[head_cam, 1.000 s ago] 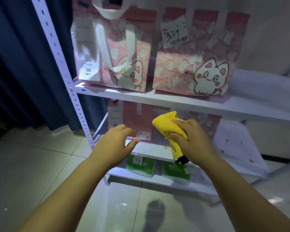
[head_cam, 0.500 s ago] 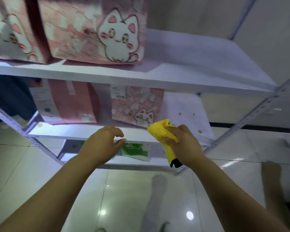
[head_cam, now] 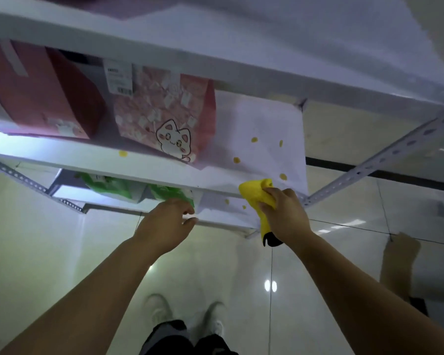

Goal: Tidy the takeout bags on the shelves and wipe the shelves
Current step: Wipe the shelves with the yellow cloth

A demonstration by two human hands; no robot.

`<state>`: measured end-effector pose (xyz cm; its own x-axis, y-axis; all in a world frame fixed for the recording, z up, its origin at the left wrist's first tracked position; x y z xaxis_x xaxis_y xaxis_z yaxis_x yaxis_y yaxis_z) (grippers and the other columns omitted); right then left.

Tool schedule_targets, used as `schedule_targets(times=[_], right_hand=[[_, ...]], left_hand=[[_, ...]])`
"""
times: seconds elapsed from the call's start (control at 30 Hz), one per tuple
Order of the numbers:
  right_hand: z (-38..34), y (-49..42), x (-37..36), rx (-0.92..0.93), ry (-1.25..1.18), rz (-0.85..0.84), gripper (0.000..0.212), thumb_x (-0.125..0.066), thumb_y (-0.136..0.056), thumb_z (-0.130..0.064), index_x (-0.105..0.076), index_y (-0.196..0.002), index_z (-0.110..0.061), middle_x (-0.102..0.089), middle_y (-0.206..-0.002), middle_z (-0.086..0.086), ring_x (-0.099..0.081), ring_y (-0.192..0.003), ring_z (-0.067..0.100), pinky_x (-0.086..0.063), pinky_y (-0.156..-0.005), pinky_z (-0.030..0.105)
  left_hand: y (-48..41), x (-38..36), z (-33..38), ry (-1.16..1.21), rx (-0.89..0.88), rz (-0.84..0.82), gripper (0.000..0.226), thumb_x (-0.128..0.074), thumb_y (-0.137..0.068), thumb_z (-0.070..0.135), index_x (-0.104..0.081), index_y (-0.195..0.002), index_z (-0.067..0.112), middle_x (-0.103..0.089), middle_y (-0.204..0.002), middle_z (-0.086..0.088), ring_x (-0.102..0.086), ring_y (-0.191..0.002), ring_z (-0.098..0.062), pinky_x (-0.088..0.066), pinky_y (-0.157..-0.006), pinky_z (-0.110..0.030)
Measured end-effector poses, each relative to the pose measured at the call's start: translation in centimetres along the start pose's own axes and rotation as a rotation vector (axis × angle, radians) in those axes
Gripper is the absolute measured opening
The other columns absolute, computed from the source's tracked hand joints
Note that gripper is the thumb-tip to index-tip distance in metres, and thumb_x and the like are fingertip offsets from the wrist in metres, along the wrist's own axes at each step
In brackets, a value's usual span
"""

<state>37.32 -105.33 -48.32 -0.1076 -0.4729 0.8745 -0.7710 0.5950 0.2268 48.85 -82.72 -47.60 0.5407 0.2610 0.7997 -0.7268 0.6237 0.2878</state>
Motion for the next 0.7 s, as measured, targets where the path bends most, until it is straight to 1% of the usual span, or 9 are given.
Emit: schedule_targets(times=[0.13, 0.27, 0.3, 0.37, 0.43, 0.47, 0.57, 0.63, 0.7], right_hand=[[-0.1, -4.6, -0.9, 0.0, 0.048, 0.071, 0.045, -0.051, -0.092, -0.03, -0.043, -0.136, -0.021, -0.041, -0.126, 0.016, -0.054, -0.104, 0.039, -0.046, -0.087, 0.043], [-0.6, -9.9, -2.3, 0.01, 0.085, 0.194, 0.049, -0.053, -0.09, -0.032, -0.04, -0.136, -0.023, -0.041, -0.12, 0.017, -0.051, -0.097, 0.041, -0.045, -0.084, 0.046], [-0.6, -11.1, -2.9, 0.017, 0.098, 0.181, 0.049, -0.052, -0.09, -0.032, -0.039, -0.137, -0.024, -0.038, -0.123, 0.016, -0.05, -0.097, 0.041, -0.045, -0.083, 0.045], [-0.4, -13.6, -5.0, 0.024, 0.18, 0.082, 0.051, -0.048, -0.092, -0.038, -0.033, -0.14, -0.027, -0.027, -0.136, 0.014, -0.047, -0.105, 0.041, -0.042, -0.085, 0.043], [0.0, -15.4, -6.7, 0.027, 0.329, -0.044, 0.051, -0.037, -0.094, -0.047, -0.022, -0.143, -0.037, -0.014, -0.147, 0.01, -0.04, -0.114, 0.039, -0.037, -0.091, 0.043], [0.0, -16.2, -7.5, 0.022, 0.361, -0.063, 0.051, -0.033, -0.094, -0.049, -0.019, -0.142, -0.042, -0.01, -0.15, 0.008, -0.036, -0.115, 0.038, -0.035, -0.093, 0.044], [-0.5, -17.7, -8.7, 0.005, 0.337, -0.015, 0.047, -0.031, -0.093, -0.049, -0.021, -0.139, -0.047, -0.01, -0.152, 0.004, -0.034, -0.112, 0.037, -0.031, -0.09, 0.043], [-1.2, -17.4, -9.1, 0.019, 0.343, 0.012, 0.045, -0.033, -0.093, -0.047, -0.025, -0.138, -0.045, -0.014, -0.15, 0.004, -0.034, -0.108, 0.036, -0.029, -0.084, 0.041], [-1.8, -15.9, -9.4, 0.093, 0.377, 0.025, 0.046, -0.036, -0.093, -0.045, -0.03, -0.138, -0.041, -0.018, -0.149, 0.004, -0.037, -0.106, 0.036, -0.031, -0.083, 0.042]], left_hand=[[-3.0, -1.2, -0.5, -0.04, -0.018, 0.023, 0.029, -0.059, -0.088, 0.033, -0.061, -0.114, 0.019, -0.057, -0.117, 0.0, -0.053, -0.103, -0.018, -0.045, -0.083, -0.03], [-6.5, -1.8, -1.7, -0.106, -0.07, 0.068, 0.036, -0.058, -0.089, 0.028, -0.056, -0.122, 0.014, -0.054, -0.12, -0.004, -0.046, -0.111, -0.024, -0.042, -0.091, -0.034], [-7.3, -2.1, -2.1, -0.124, -0.081, 0.078, 0.038, -0.058, -0.089, 0.026, -0.054, -0.125, 0.013, -0.053, -0.122, -0.004, -0.044, -0.112, -0.025, -0.039, -0.094, -0.034], [-8.9, -3.0, -3.0, -0.159, -0.108, 0.084, 0.043, -0.057, -0.089, 0.024, -0.051, -0.129, 0.011, -0.05, -0.129, -0.006, -0.04, -0.117, -0.026, -0.034, -0.098, -0.033], [-9.9, -3.9, -3.6, -0.183, -0.128, 0.061, 0.046, -0.054, -0.09, 0.022, -0.045, -0.134, 0.011, -0.044, -0.139, -0.006, -0.034, -0.127, -0.025, -0.029, -0.104, -0.031], [-10.4, -4.6, -4.2, -0.202, -0.141, 0.037, 0.048, -0.053, -0.091, 0.022, -0.042, -0.137, 0.012, -0.04, -0.143, -0.005, -0.03, -0.131, -0.024, -0.025, -0.106, -0.03], [-11.2, -6.4, -5.4, -0.296, -0.176, -0.024, 0.054, -0.048, -0.093, 0.021, -0.029, -0.144, 0.013, -0.024, -0.153, -0.001, -0.018, -0.141, -0.021, -0.014, -0.112, -0.028], [-11.4, -7.2, -5.8, -0.332, -0.174, -0.02, 0.056, -0.045, -0.094, 0.02, -0.024, -0.146, 0.012, -0.017, -0.156, -0.002, -0.013, -0.143, -0.023, -0.009, -0.114, -0.028], [-11.3, -7.5, -5.8, -0.35, -0.166, -0.009, 0.058, -0.044, -0.093, 0.017, -0.021, -0.146, 0.012, -0.015, -0.156, -0.002, -0.012, -0.143, -0.023, -0.007, -0.114, -0.027]])
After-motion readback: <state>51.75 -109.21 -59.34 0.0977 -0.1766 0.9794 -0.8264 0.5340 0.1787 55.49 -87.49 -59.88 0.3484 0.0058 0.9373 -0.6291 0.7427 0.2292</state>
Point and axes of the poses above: each hand's wrist, its own y-axis away from the middle knuckle, its own x-axis out of the back of the hand, z = x × y, the point moved 3 cm from there along -y, towards the middle knuckle
